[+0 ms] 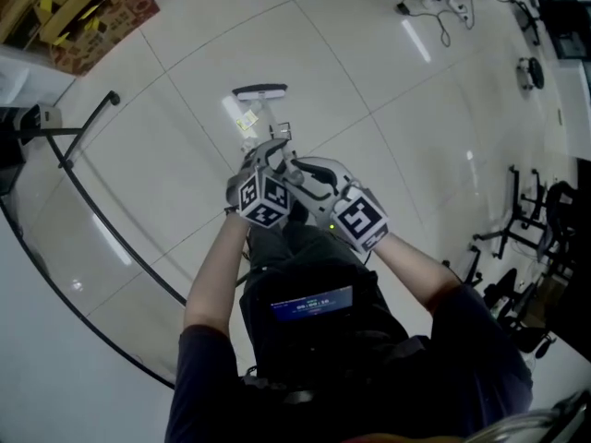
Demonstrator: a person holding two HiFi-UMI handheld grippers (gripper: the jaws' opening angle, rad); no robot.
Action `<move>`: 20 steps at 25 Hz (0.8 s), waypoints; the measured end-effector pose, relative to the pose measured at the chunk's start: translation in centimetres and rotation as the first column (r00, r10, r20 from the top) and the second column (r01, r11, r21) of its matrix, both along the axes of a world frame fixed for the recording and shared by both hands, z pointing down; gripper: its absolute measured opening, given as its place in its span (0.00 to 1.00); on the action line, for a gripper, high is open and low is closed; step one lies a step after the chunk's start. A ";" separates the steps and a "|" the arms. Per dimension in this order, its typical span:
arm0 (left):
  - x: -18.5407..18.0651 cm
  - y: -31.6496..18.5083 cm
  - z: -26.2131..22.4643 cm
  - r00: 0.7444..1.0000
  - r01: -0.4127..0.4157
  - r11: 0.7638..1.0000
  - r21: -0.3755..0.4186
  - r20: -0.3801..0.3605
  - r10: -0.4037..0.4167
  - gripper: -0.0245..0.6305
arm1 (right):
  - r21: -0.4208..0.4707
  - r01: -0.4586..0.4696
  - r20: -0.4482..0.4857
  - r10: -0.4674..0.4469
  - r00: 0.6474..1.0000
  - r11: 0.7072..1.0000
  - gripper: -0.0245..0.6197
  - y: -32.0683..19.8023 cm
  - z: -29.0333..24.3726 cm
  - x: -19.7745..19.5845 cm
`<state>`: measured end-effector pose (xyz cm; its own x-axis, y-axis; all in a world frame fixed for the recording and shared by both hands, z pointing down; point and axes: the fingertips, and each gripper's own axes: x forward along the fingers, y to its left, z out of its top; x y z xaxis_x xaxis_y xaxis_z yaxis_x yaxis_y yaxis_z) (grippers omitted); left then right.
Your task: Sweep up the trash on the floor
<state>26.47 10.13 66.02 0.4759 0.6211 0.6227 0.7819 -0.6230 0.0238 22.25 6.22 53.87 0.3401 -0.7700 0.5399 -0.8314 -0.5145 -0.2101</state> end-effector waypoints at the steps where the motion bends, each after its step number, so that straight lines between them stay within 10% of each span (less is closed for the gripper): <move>1: -0.7 0.3 0.0 1.000 -0.003 1.000 0.004 0.006 0.003 0.20 | 0.001 0.005 0.002 -0.005 1.000 1.000 0.26 0.4 -0.1 -0.6; 11: -3.6 2.1 -1.0 1.000 -0.030 0.998 0.050 0.003 0.030 0.20 | 0.019 0.033 -0.008 -0.033 0.999 0.999 0.26 2.2 -1.5 -3.2; 20: 0.8 1.2 -2.8 0.995 -0.013 0.998 0.067 -0.102 0.020 0.17 | 0.077 0.010 -0.138 0.001 0.990 0.997 0.25 1.3 -3.5 1.6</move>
<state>27.32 11.28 63.22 0.5294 0.5883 0.6112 0.7883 -0.6074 -0.0982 23.84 7.50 50.39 0.4035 -0.8092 0.4271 -0.8573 -0.4974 -0.1325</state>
